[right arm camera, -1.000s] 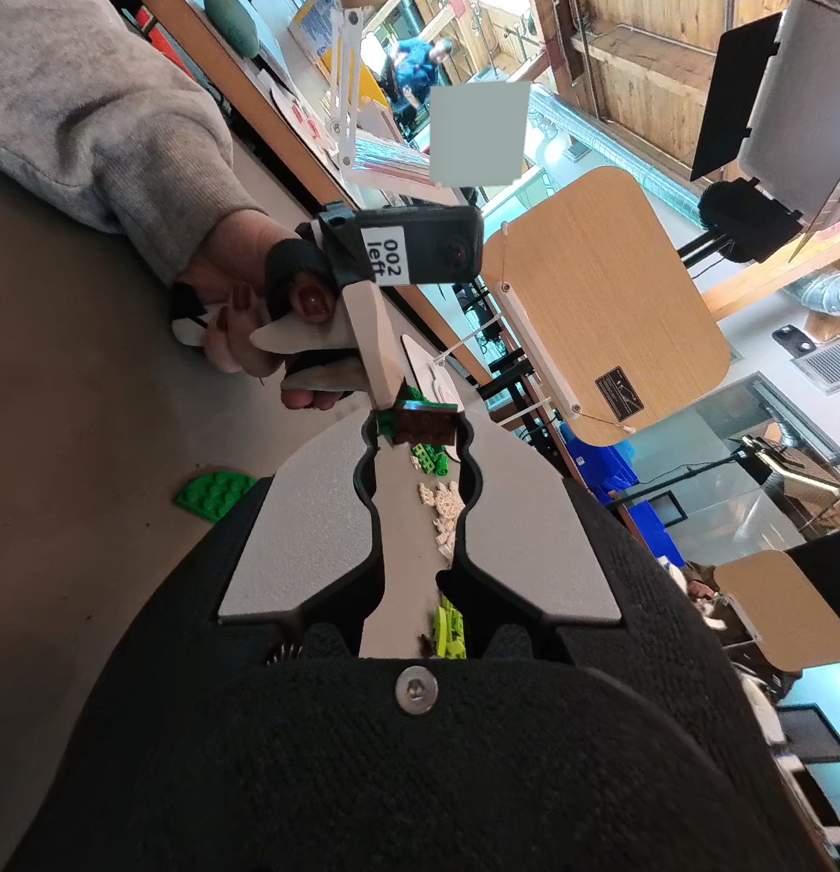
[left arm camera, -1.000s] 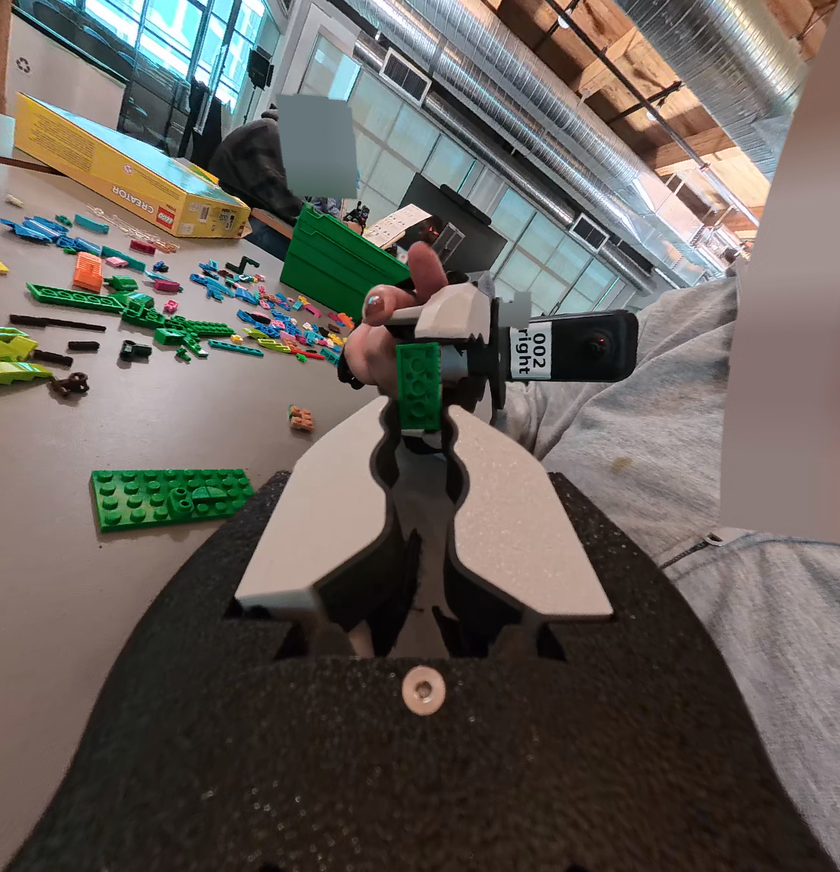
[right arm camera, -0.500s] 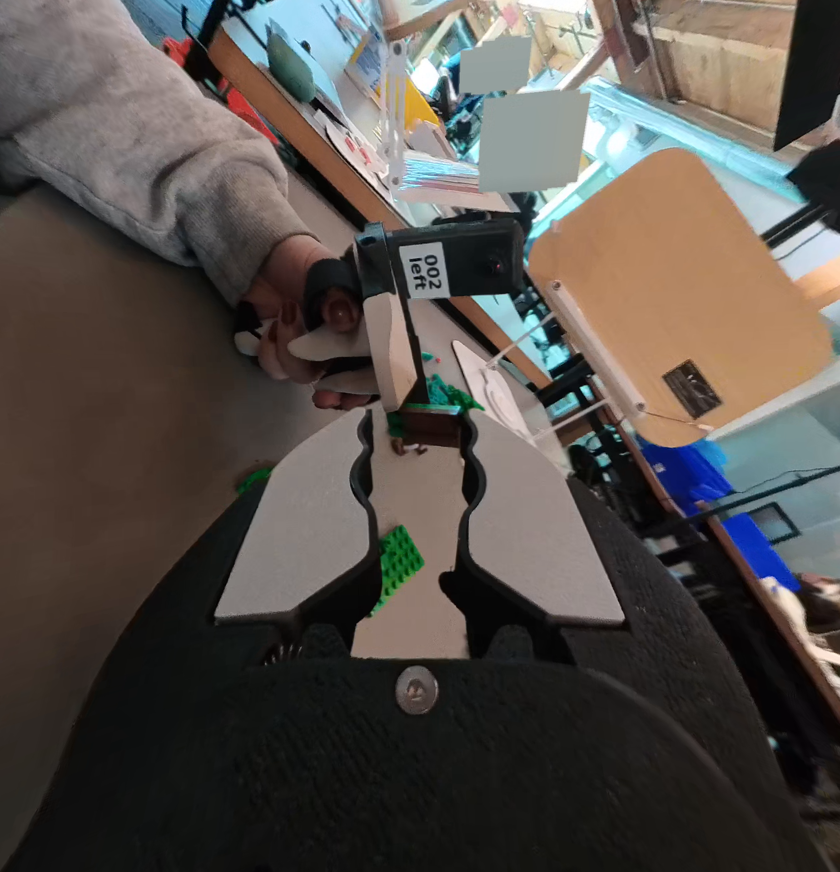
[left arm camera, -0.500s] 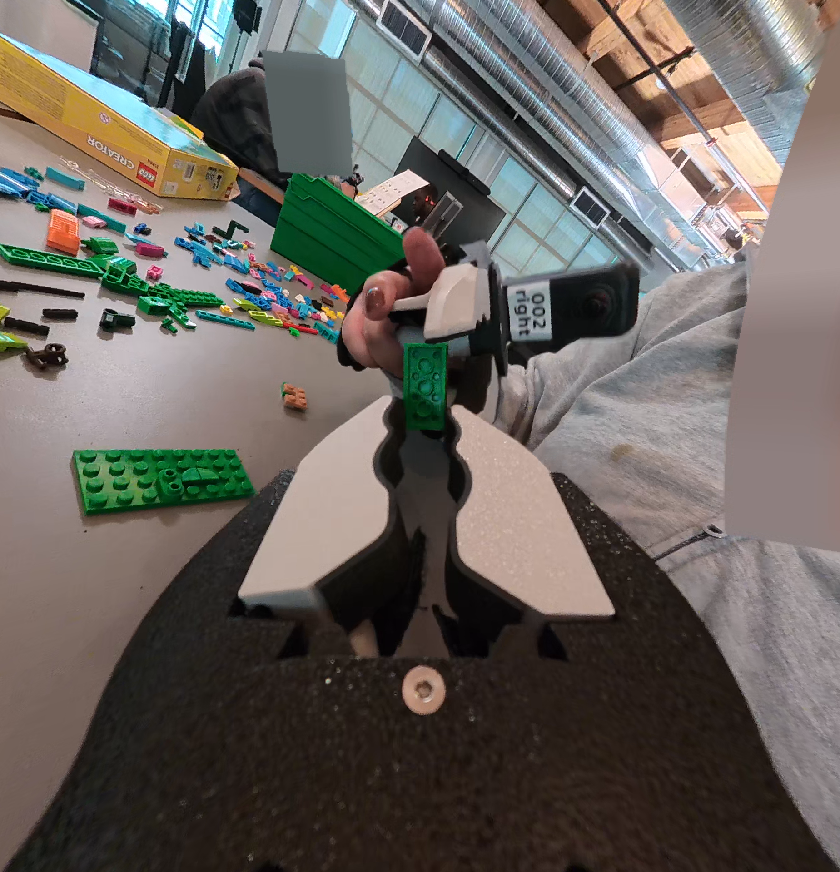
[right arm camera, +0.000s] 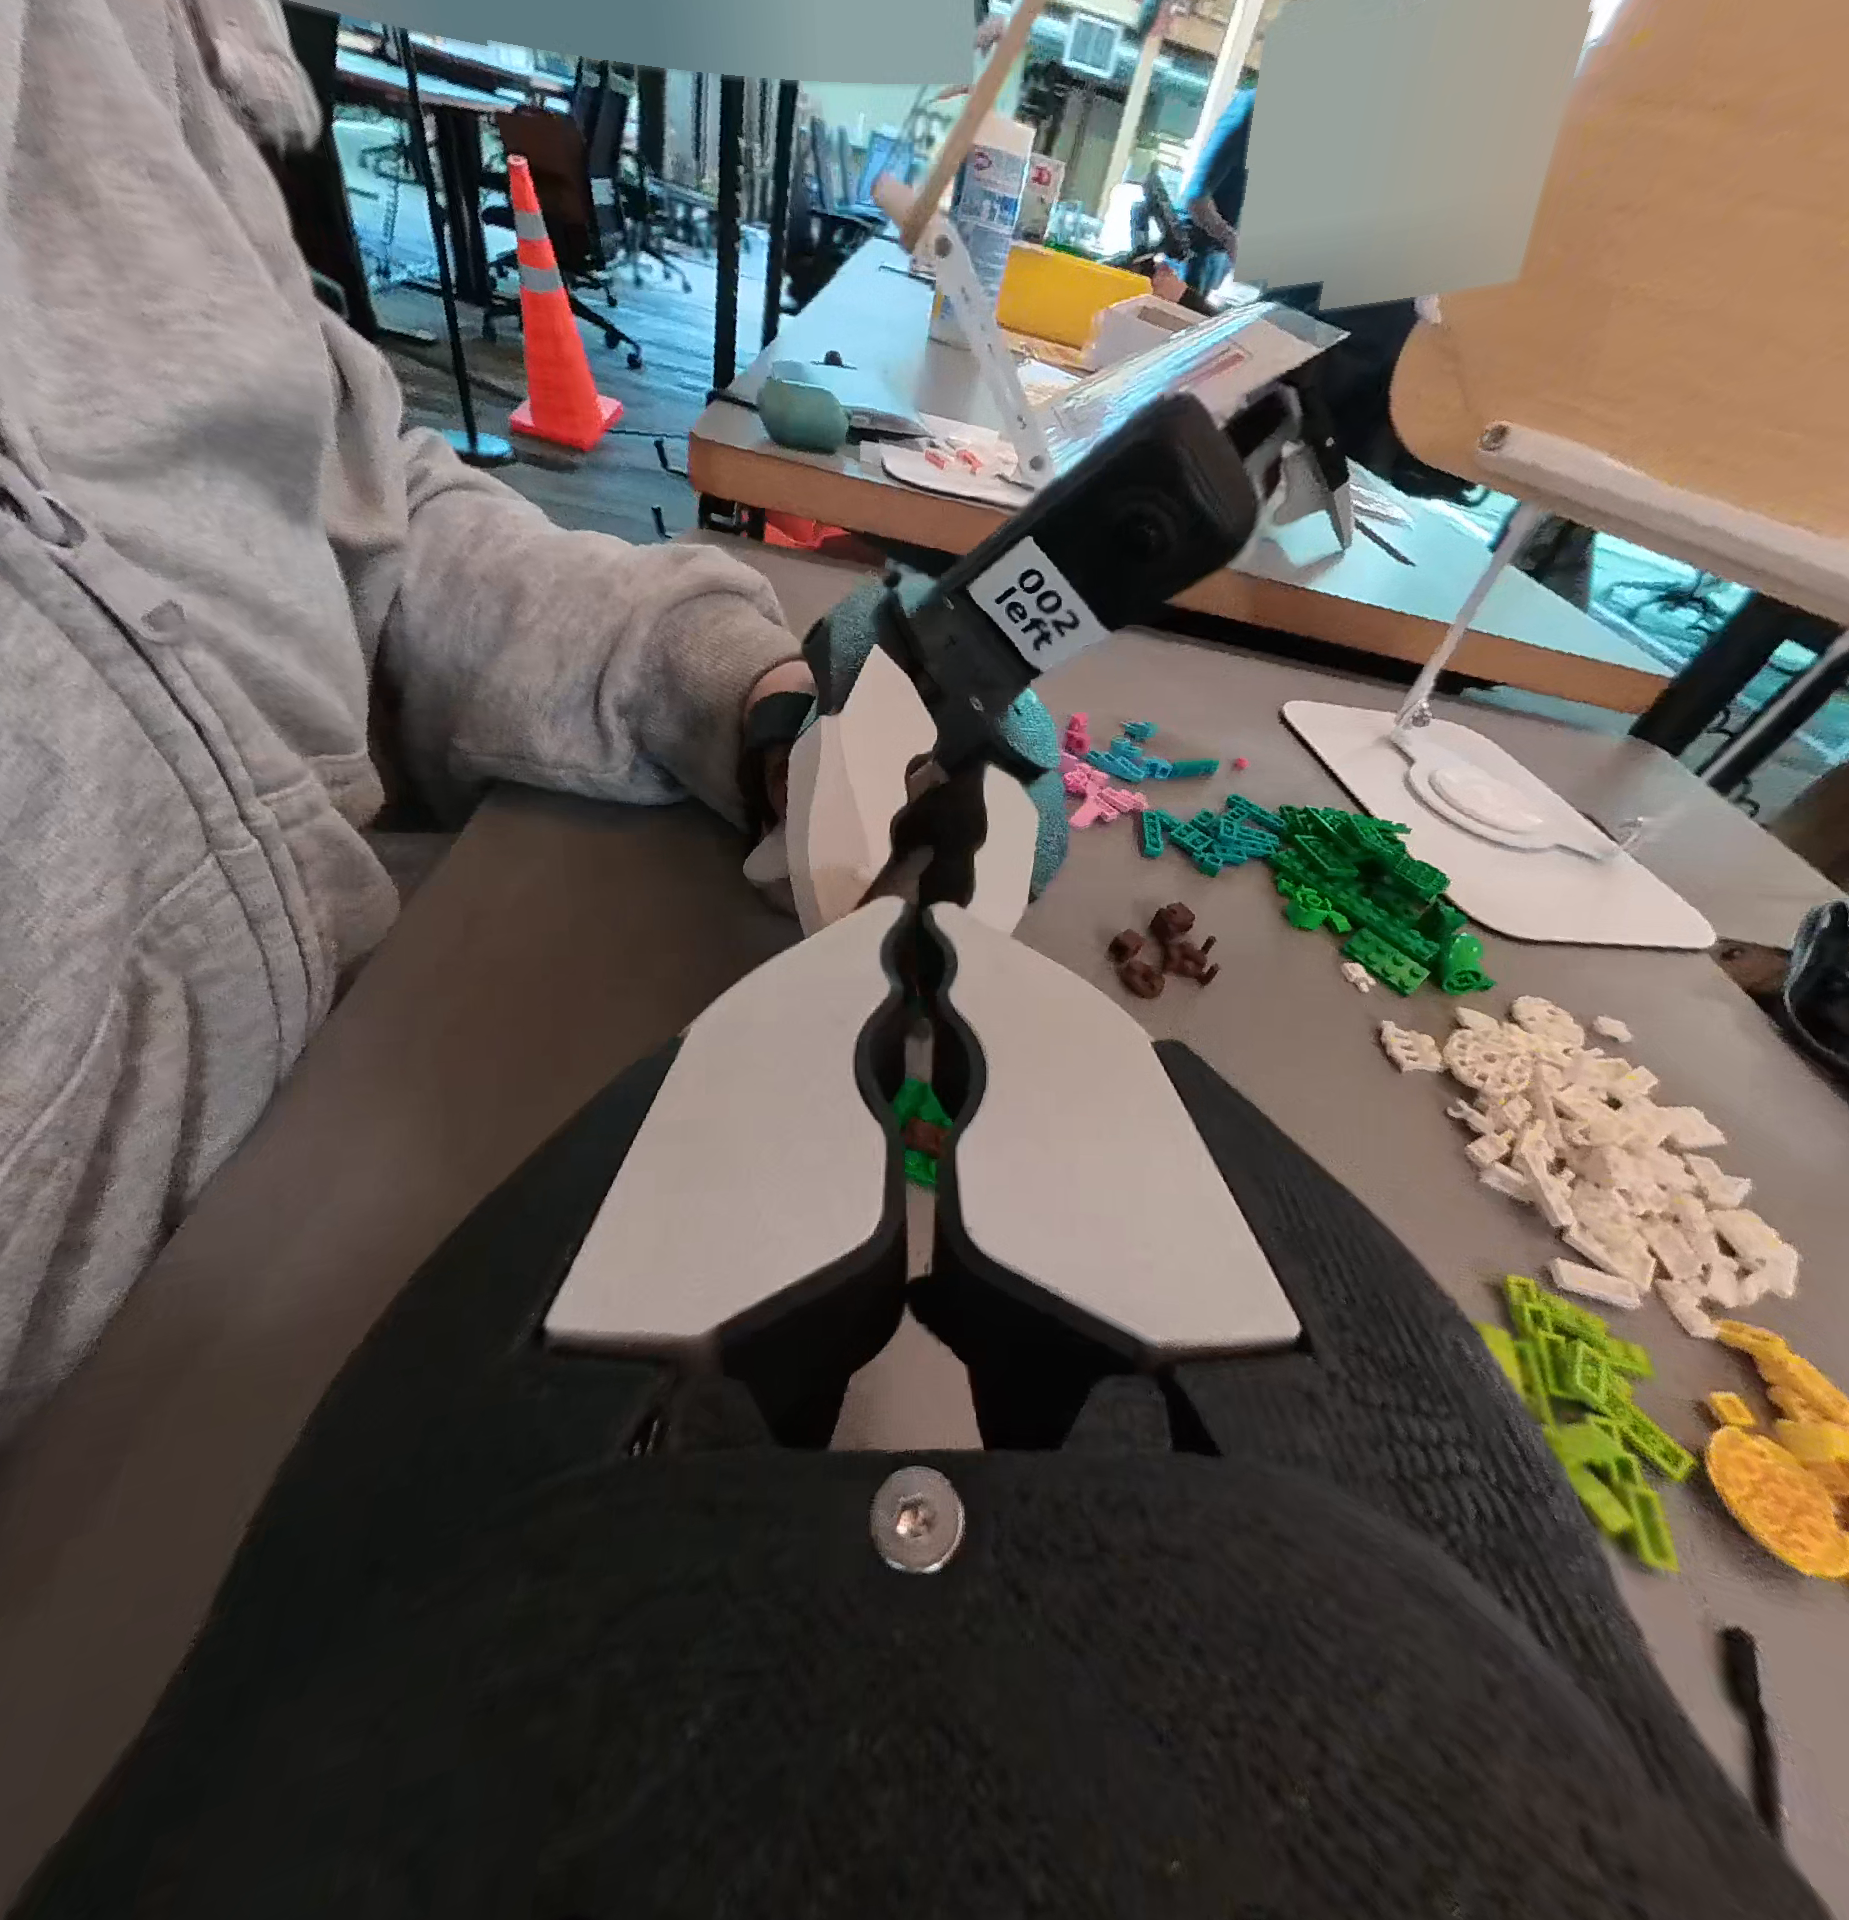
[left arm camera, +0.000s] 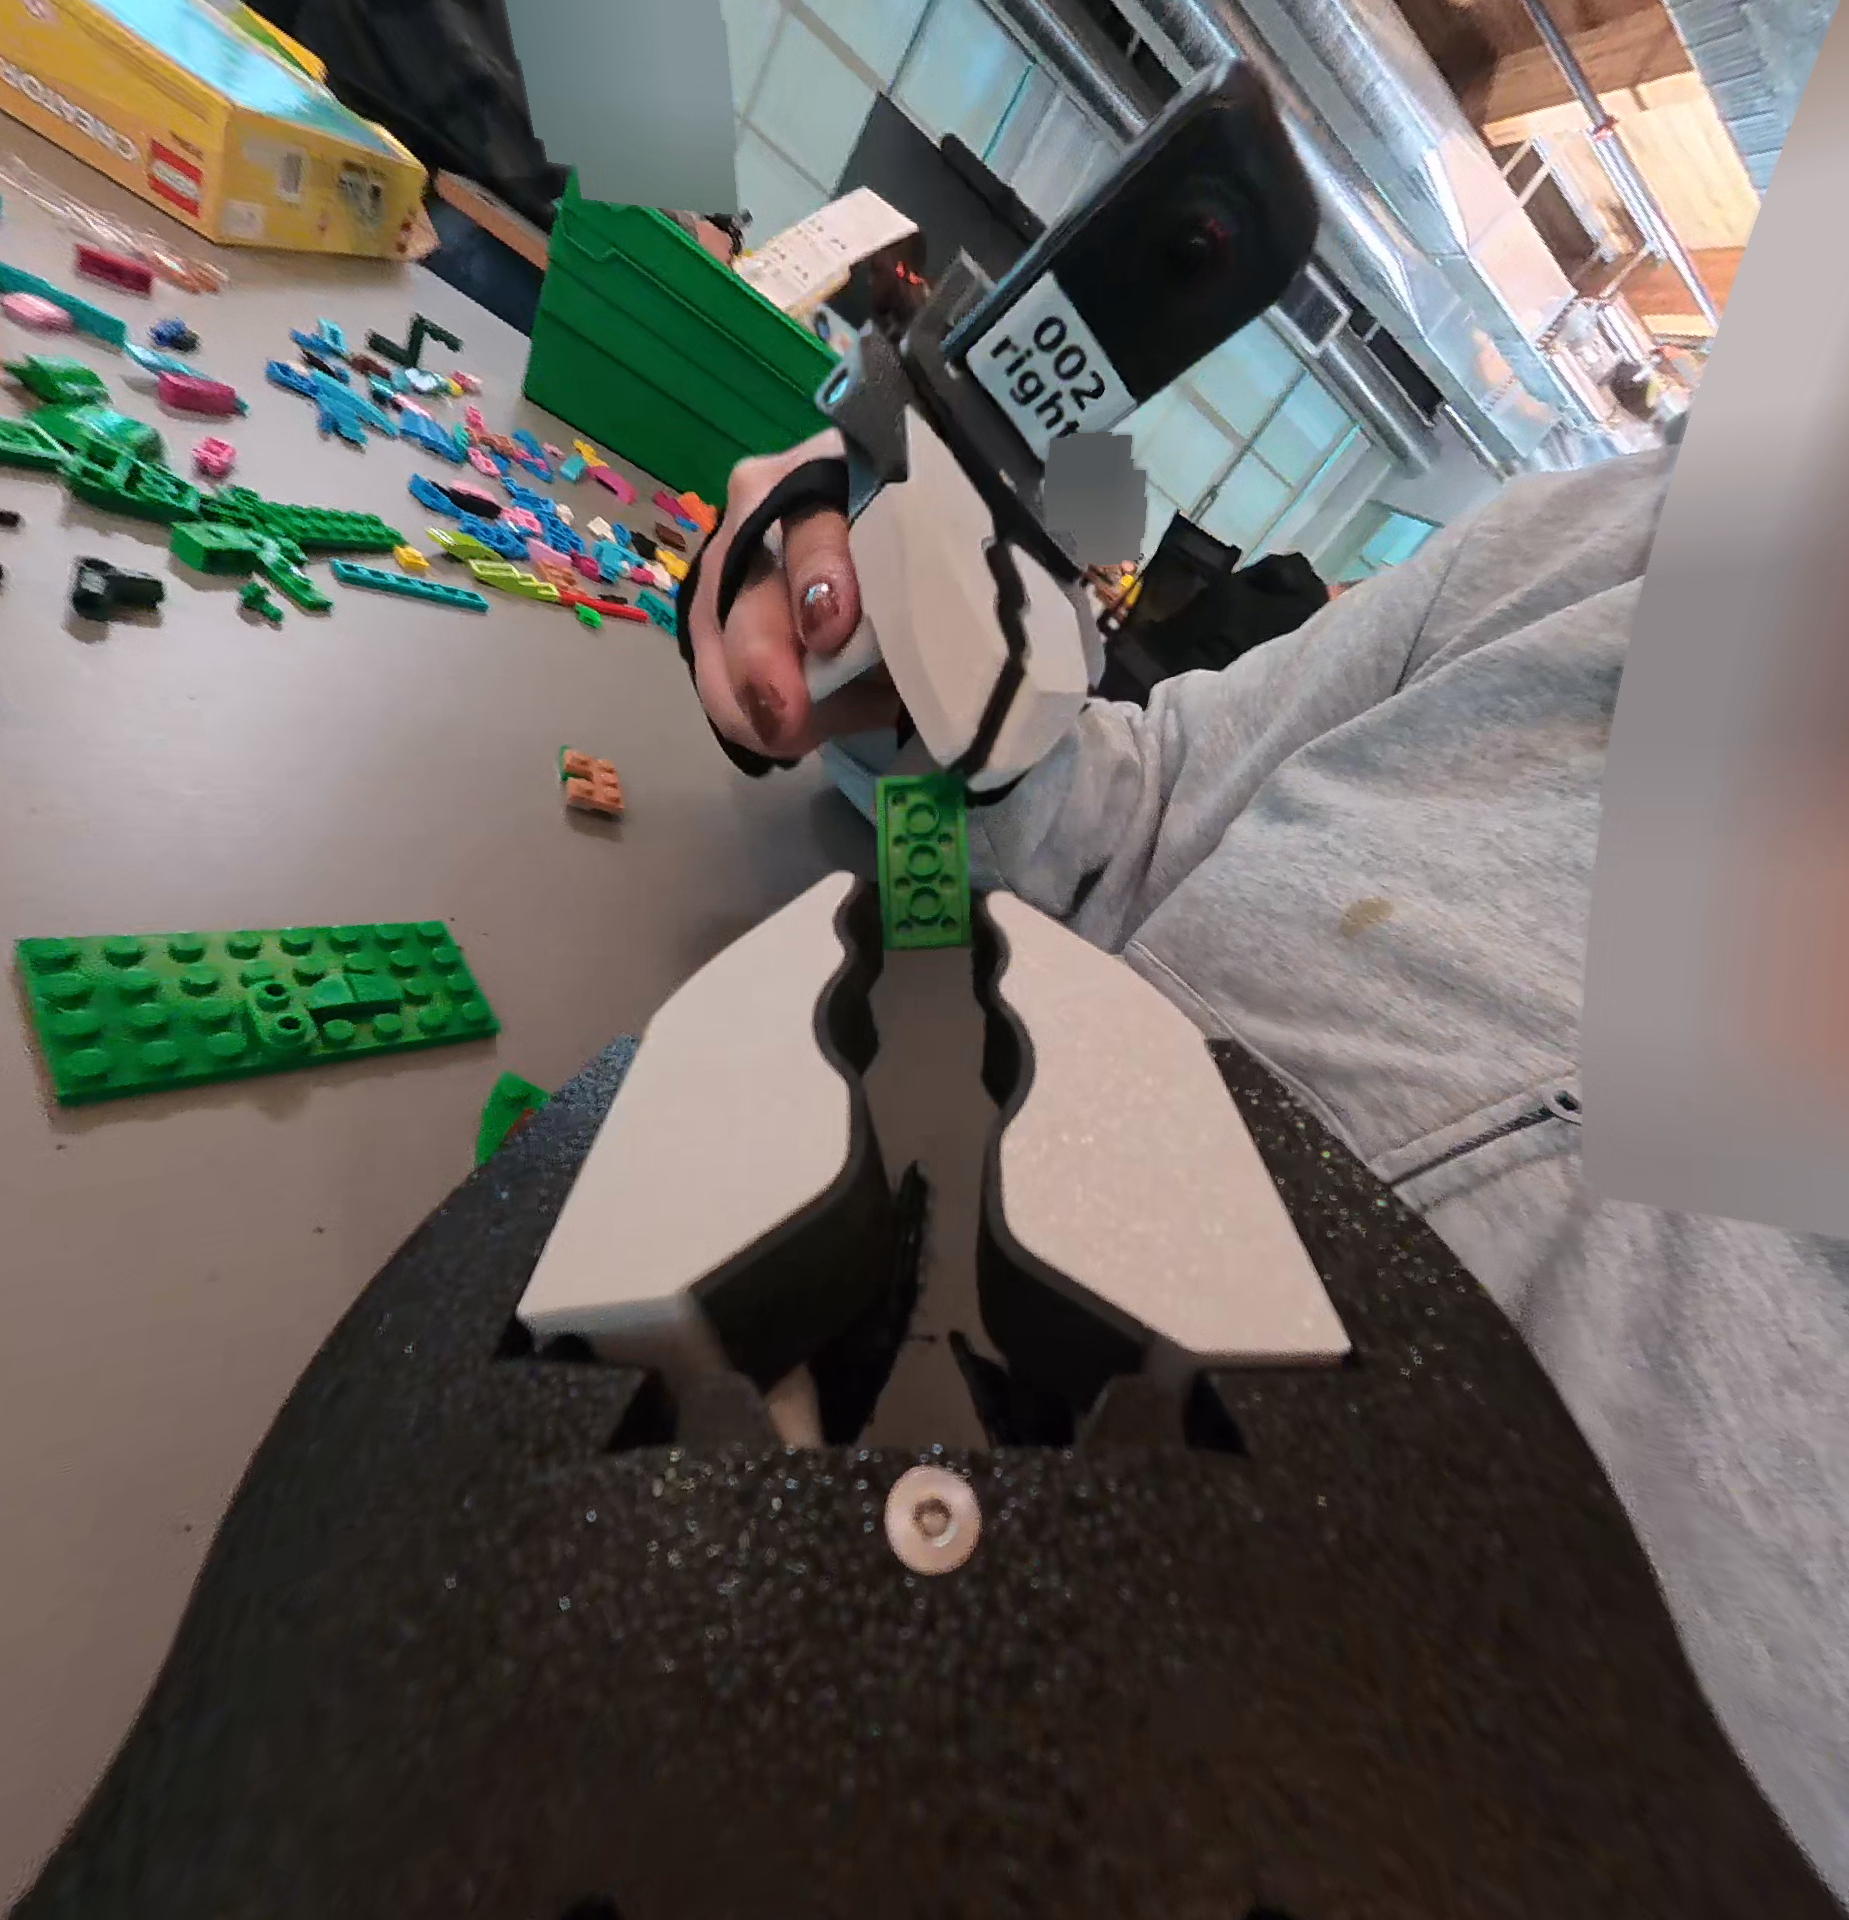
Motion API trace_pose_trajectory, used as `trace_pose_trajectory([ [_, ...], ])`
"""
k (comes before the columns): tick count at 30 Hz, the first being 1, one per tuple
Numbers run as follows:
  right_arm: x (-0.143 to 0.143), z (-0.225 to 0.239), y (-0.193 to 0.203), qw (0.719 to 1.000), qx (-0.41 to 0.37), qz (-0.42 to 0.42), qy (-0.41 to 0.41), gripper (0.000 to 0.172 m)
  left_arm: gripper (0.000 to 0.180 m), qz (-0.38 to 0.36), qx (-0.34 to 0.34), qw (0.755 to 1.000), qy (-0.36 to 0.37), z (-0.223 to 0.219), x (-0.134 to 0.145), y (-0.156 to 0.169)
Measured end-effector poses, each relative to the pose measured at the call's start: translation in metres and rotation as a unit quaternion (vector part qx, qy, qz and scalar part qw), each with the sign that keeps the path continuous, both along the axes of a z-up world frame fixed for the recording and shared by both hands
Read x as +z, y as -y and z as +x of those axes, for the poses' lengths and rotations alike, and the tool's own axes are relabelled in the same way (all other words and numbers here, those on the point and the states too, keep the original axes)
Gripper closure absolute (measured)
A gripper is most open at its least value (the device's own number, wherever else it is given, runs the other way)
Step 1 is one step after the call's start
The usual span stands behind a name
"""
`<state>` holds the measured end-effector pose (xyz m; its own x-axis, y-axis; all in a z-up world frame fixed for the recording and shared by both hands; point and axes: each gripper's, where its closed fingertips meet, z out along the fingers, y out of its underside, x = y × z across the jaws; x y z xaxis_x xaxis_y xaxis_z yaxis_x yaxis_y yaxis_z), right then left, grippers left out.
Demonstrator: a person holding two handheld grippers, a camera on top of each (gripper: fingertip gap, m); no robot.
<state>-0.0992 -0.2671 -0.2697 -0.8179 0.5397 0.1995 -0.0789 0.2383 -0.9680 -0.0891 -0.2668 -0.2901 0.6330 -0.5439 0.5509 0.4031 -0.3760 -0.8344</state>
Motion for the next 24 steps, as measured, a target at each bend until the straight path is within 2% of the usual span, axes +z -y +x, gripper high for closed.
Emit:
trace_pose_trajectory([
  [3,0.000,-0.001,-0.003,0.999,0.000,-0.025,0.027,0.172,0.165,0.018,0.025,0.999,-0.015,-0.004,0.003,-0.001],
  [7,-0.005,-0.001,-0.006,1.000,-0.003,-0.012,0.024,0.171,0.166,0.010,0.039,0.999,-0.037,-0.007,-0.001,-0.004],
  [9,-0.008,0.004,-0.006,1.000,0.009,0.012,0.011,0.146,0.166,0.006,0.033,0.999,-0.039,-0.005,-0.002,-0.004],
  [12,-0.016,0.006,-0.008,0.994,-0.002,0.100,-0.045,0.140,0.166,0.002,0.022,0.999,-0.036,-0.002,-0.003,-0.003],
  [14,-0.020,0.006,-0.006,0.989,-0.004,0.131,-0.062,0.144,0.166,0.002,0.018,0.999,-0.033,-0.002,-0.002,-0.002],
  [16,-0.020,0.005,-0.002,0.988,-0.008,0.134,-0.076,0.157,0.166,0.002,0.016,0.999,-0.032,-0.001,-0.002,-0.002],
  [20,-0.020,0.001,-0.003,0.993,-0.014,0.111,-0.030,0.163,0.163,0.014,0.047,0.998,-0.029,-0.010,0.001,-0.004],
  [22,-0.017,-0.006,-0.009,0.994,-0.040,0.101,-0.014,0.163,0.136,0.032,0.092,0.992,-0.075,-0.018,0.002,-0.008],
  [24,-0.016,-0.010,-0.014,0.993,-0.061,0.102,0.003,0.163,0.129,0.050,0.153,0.971,-0.177,-0.030,-0.001,-0.012],
])
